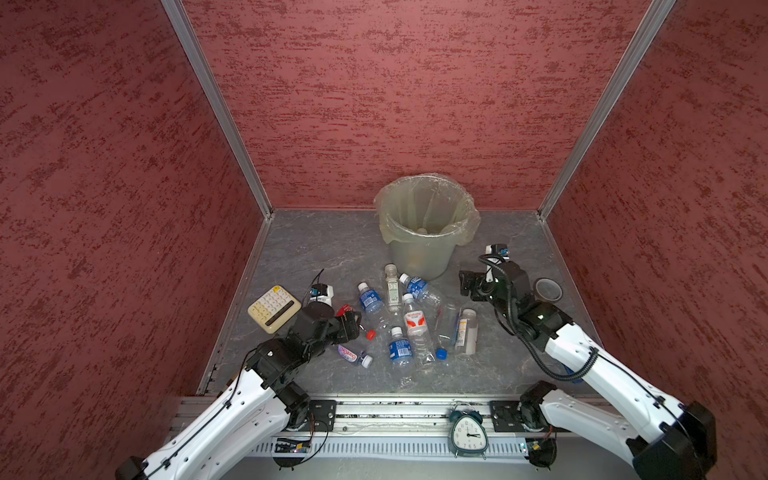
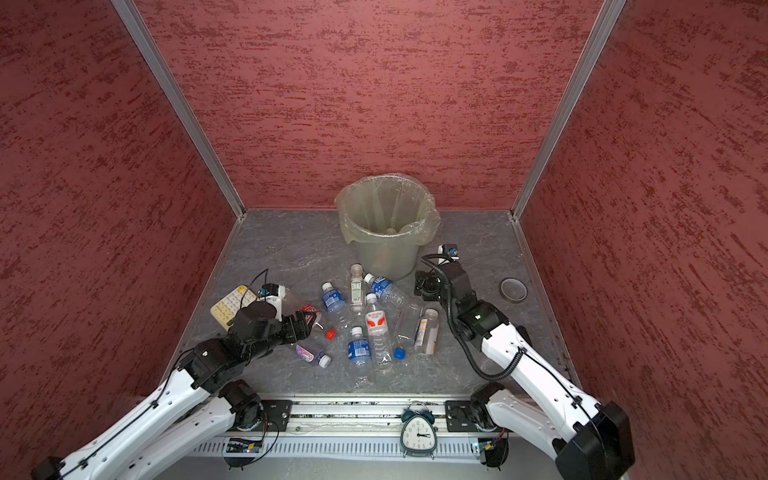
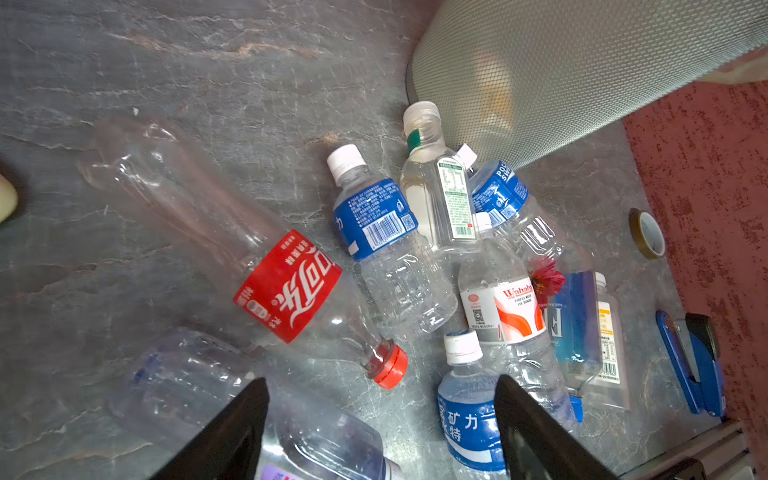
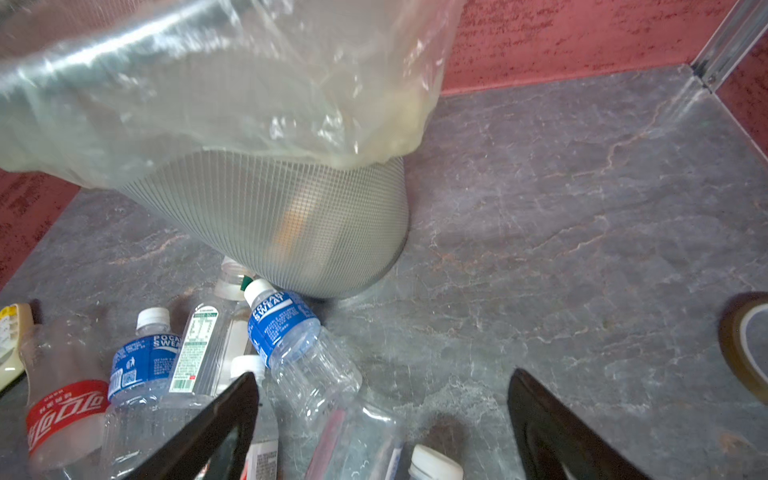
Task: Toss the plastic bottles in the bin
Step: 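Withdraw the right gripper from the bin back toward the bottles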
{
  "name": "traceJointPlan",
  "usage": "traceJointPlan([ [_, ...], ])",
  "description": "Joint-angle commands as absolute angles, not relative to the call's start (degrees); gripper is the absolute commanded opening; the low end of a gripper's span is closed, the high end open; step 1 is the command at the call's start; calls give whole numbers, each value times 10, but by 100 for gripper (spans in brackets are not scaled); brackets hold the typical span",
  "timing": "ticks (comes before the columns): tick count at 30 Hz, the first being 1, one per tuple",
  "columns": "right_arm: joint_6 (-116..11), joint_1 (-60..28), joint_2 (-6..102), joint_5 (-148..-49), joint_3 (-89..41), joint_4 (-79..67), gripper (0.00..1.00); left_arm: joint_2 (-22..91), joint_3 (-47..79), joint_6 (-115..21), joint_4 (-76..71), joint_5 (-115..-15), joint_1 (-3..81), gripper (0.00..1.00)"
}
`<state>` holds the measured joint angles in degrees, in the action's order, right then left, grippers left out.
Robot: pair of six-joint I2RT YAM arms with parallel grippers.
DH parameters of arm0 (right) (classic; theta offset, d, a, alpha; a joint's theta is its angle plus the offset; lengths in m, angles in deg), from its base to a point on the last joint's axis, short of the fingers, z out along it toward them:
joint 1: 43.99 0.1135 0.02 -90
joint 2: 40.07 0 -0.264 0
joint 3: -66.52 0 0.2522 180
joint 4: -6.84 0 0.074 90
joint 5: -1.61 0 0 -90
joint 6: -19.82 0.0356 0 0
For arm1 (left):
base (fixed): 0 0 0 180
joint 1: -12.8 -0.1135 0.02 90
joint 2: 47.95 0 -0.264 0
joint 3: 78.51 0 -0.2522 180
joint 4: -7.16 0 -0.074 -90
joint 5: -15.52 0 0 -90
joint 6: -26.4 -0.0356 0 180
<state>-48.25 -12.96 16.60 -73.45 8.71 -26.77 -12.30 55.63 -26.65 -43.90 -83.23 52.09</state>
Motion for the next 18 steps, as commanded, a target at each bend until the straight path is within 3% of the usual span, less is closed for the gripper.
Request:
traceJointPlan([
  [1, -456, -124, 156, -732, 102, -295, 93, -110, 534, -223, -459, -876, 580, 85],
  [10, -423, -120, 113, -698, 180, -259, 95, 7, 501, -127, -438, -956, 739, 86],
  [18, -431, -119, 102, -680, 230, -219, 96, 91, 482, -91, -413, -938, 777, 85],
])
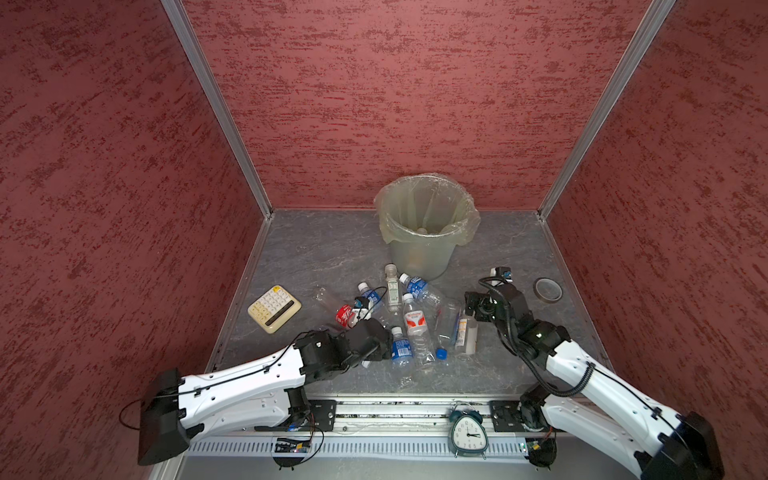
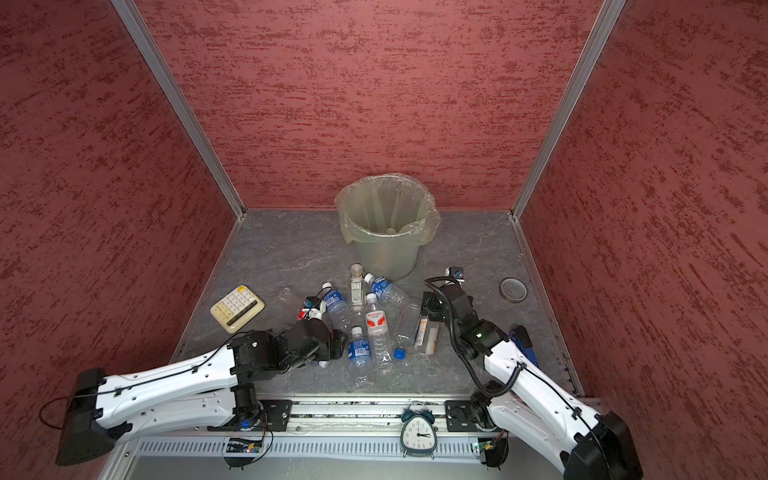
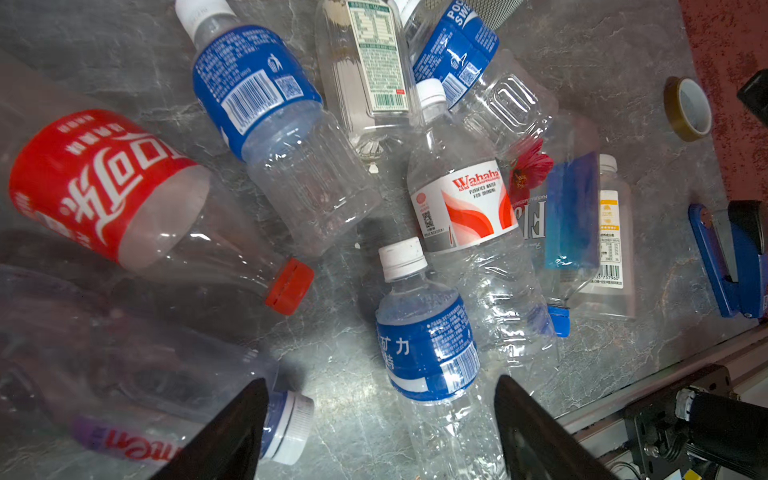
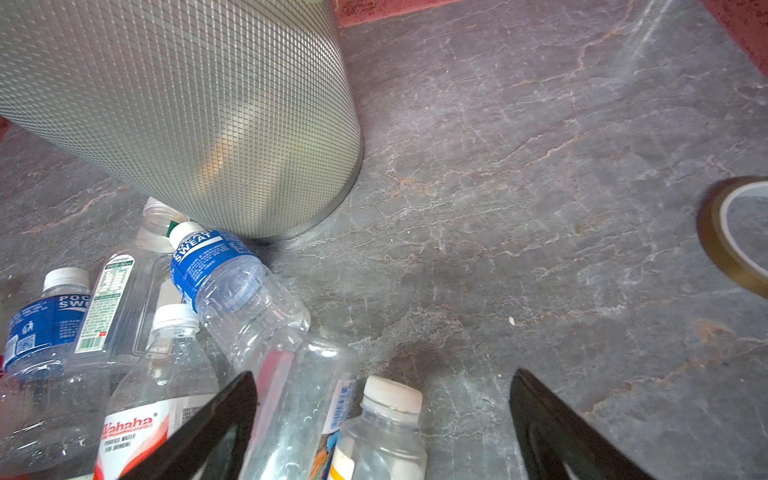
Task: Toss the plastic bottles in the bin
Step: 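Withdraw the right gripper from the bin back toward the bottles, then reach the left gripper over the pile and grasp the blue-label water bottle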
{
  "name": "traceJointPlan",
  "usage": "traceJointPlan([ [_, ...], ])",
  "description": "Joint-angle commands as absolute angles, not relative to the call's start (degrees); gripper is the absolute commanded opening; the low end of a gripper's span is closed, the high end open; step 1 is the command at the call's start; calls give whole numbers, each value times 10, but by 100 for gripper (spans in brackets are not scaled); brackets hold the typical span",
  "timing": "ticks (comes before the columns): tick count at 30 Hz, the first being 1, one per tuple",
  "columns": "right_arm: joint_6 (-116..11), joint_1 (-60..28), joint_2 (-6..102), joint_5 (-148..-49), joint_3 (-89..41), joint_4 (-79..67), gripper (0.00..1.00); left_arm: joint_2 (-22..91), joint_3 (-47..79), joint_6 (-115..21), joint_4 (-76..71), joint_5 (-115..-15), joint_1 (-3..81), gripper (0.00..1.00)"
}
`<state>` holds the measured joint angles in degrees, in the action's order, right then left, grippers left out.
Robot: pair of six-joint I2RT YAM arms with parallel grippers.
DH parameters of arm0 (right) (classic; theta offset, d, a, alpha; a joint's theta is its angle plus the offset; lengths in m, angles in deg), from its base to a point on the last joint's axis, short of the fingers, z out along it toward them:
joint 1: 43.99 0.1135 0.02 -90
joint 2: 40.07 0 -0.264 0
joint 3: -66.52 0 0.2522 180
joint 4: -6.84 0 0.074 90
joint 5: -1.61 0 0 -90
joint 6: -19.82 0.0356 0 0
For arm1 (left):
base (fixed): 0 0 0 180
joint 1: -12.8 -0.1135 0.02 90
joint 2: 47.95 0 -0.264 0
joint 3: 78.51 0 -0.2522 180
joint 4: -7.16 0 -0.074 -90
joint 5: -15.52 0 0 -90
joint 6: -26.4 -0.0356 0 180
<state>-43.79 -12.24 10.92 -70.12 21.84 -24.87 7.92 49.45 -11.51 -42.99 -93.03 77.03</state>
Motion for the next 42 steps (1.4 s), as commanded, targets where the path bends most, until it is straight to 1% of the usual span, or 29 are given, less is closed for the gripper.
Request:
traceJointPlan([
  [1, -431, -120, 100, -681, 236, -214, 96, 98, 480, -89, -408, -932, 777, 84],
  [8, -421, -118, 72, -659, 273, -193, 97, 142, 480, -72, -369, -897, 782, 79],
  [15, -420, -118, 45, -656, 289, -181, 97, 208, 453, -70, -347, -861, 792, 77],
  [33, -418, -114, 8, -653, 306, -174, 96, 306, 397, -33, -425, -835, 795, 77],
  [42, -418, -112, -1, -651, 310, -173, 95, 338, 393, -31, -428, -808, 791, 77],
])
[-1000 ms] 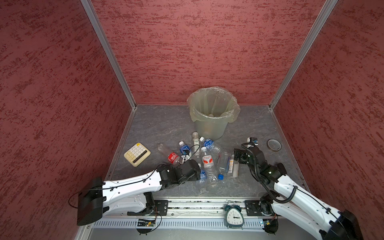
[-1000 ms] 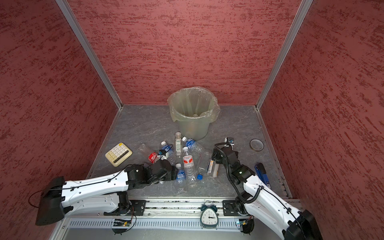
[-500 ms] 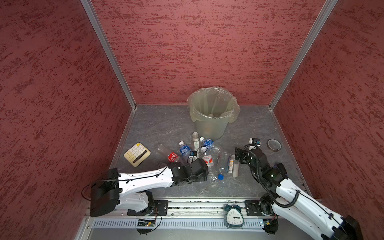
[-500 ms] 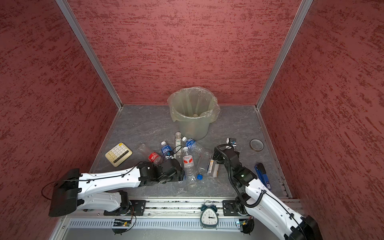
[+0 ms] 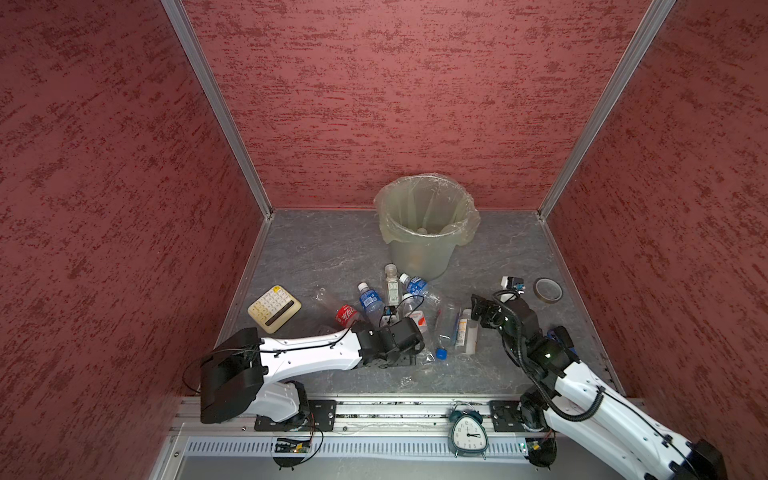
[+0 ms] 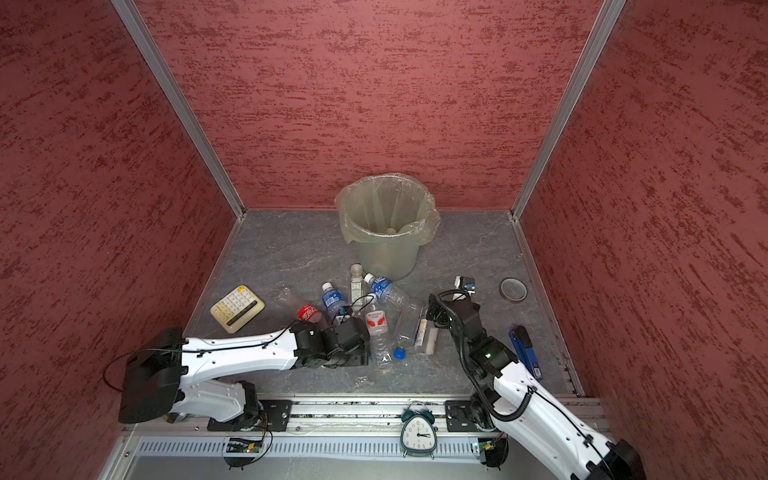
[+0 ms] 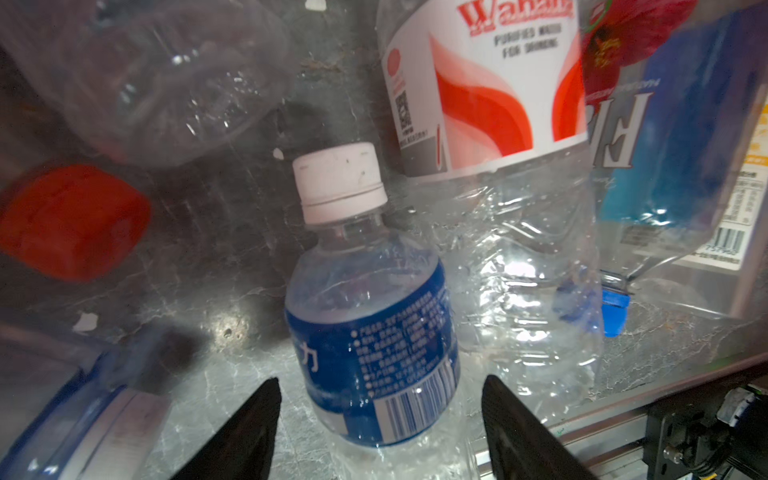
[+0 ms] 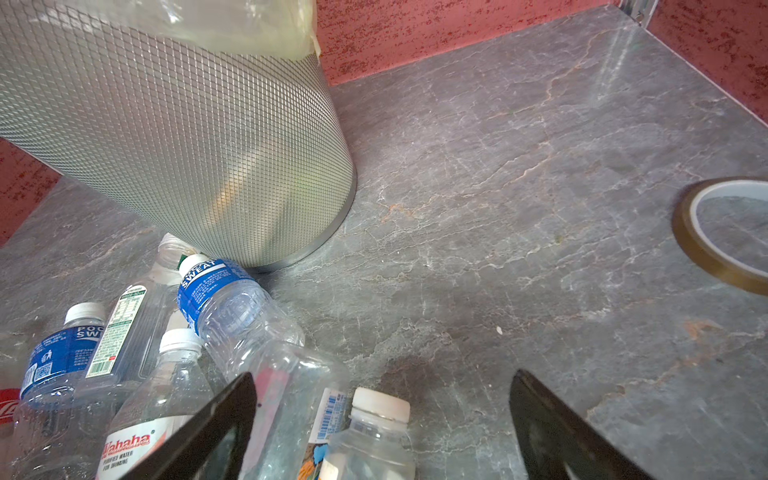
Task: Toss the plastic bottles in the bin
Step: 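Reach the left gripper over the pile and grasp the blue-label water bottle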
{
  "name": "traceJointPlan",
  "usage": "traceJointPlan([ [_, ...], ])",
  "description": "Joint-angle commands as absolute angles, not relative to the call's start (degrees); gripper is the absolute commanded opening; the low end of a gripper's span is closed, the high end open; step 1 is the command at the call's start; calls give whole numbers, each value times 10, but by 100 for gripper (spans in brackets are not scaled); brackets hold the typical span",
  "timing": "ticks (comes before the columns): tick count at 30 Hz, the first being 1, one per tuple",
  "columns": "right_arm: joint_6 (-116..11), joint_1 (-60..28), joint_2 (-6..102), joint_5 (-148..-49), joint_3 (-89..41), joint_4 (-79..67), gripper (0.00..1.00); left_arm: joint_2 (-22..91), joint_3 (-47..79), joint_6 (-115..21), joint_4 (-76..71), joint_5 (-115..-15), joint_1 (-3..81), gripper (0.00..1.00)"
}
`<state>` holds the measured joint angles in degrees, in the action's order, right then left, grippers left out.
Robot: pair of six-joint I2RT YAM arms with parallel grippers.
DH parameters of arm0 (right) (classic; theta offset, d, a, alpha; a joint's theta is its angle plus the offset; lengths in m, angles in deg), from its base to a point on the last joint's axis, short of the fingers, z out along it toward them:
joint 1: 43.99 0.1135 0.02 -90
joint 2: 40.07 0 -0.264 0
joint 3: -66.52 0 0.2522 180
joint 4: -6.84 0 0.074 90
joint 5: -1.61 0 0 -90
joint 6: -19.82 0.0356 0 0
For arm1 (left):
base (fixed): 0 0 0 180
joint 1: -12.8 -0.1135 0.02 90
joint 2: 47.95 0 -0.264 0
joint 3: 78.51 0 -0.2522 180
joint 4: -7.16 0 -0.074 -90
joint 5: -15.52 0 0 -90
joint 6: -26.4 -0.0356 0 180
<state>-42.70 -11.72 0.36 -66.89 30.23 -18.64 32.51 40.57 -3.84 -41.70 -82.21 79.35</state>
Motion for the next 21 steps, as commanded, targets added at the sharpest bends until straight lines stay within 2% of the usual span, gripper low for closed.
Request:
traceJointPlan([
  [1, -418, -112, 0, -651, 310, -173, 95, 340, 393, -31, -427, -807, 790, 77],
  [21, -418, -109, 7, -649, 308, -172, 95, 378, 396, -45, -410, -765, 774, 73],
])
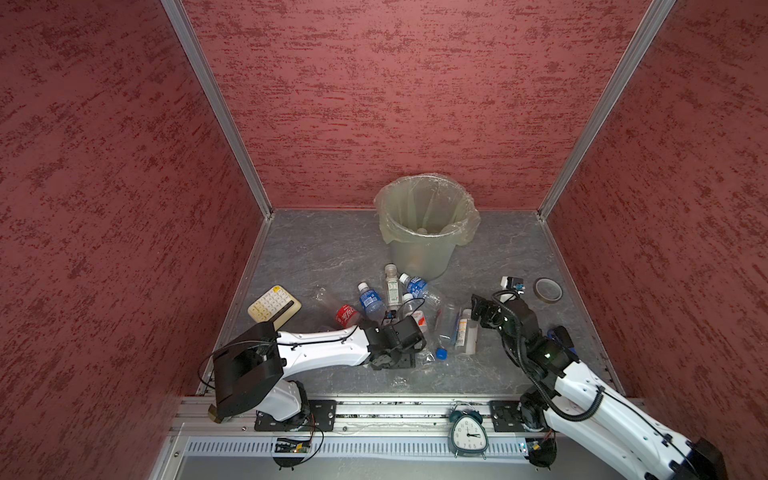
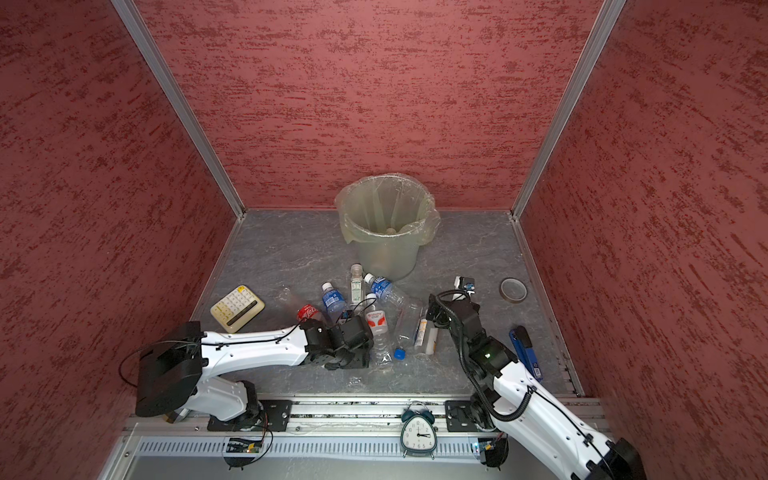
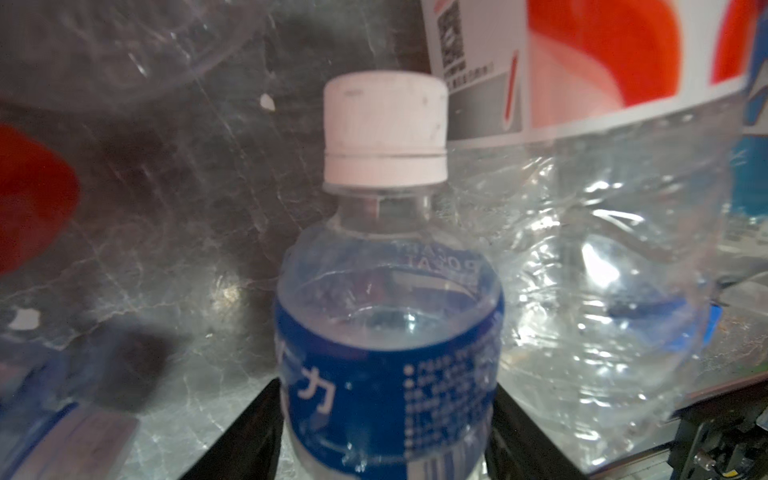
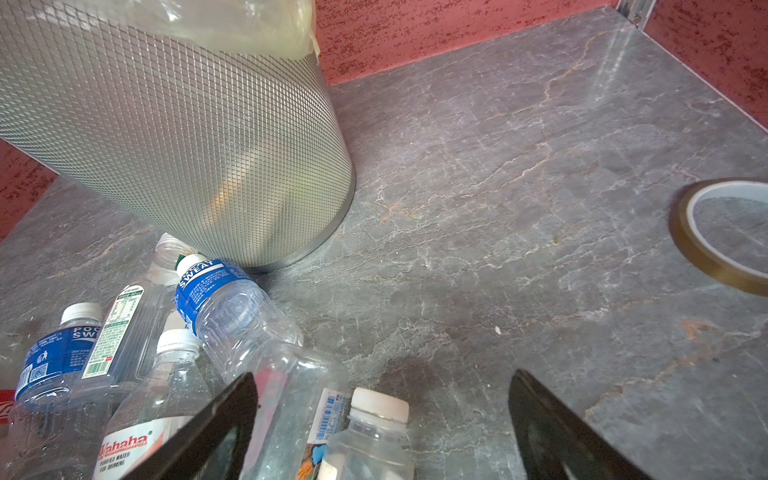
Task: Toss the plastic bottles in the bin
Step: 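Reach the left gripper over the pile and grasp the blue-label water bottle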
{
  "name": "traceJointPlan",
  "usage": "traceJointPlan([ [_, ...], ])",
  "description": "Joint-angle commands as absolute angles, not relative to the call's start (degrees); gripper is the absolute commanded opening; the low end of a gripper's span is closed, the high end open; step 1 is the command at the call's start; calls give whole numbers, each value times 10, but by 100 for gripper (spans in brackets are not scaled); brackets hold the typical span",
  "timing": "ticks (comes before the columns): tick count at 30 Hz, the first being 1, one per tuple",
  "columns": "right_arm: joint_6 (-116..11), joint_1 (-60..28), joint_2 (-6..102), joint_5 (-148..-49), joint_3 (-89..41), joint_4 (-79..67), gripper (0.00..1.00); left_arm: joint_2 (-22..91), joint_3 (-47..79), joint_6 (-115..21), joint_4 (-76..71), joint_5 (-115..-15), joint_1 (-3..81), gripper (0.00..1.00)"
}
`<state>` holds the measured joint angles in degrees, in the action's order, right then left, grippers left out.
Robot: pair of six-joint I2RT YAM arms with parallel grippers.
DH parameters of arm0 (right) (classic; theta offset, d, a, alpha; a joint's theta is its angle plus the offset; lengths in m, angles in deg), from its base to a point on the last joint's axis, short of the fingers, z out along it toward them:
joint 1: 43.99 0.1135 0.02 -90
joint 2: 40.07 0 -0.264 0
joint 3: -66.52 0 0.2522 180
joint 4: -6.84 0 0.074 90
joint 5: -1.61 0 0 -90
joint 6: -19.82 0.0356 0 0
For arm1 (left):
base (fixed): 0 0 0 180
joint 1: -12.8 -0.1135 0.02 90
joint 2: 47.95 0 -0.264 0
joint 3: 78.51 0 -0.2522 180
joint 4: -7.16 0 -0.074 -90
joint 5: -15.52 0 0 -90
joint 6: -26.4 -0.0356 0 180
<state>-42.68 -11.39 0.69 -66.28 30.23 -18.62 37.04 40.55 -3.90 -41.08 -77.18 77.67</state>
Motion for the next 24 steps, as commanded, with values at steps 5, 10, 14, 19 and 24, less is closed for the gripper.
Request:
traceJointPlan([
  [5, -419, -108, 8, -648, 308, -172, 95, 379, 397, -47, -410, -765, 771, 67],
  [10, -419, -108, 11, -648, 306, -171, 95, 371, 403, -48, -409, -770, 772, 57],
  [14, -419, -108, 13, -648, 306, -171, 95, 353, 408, -53, -409, -781, 772, 55],
  [19, -415, -108, 9, -641, 306, -174, 93, 316, 418, -69, -407, -815, 788, 48],
  [24, -415, -108, -8, -640, 312, -175, 92, 275, 437, -78, -393, -841, 799, 47],
])
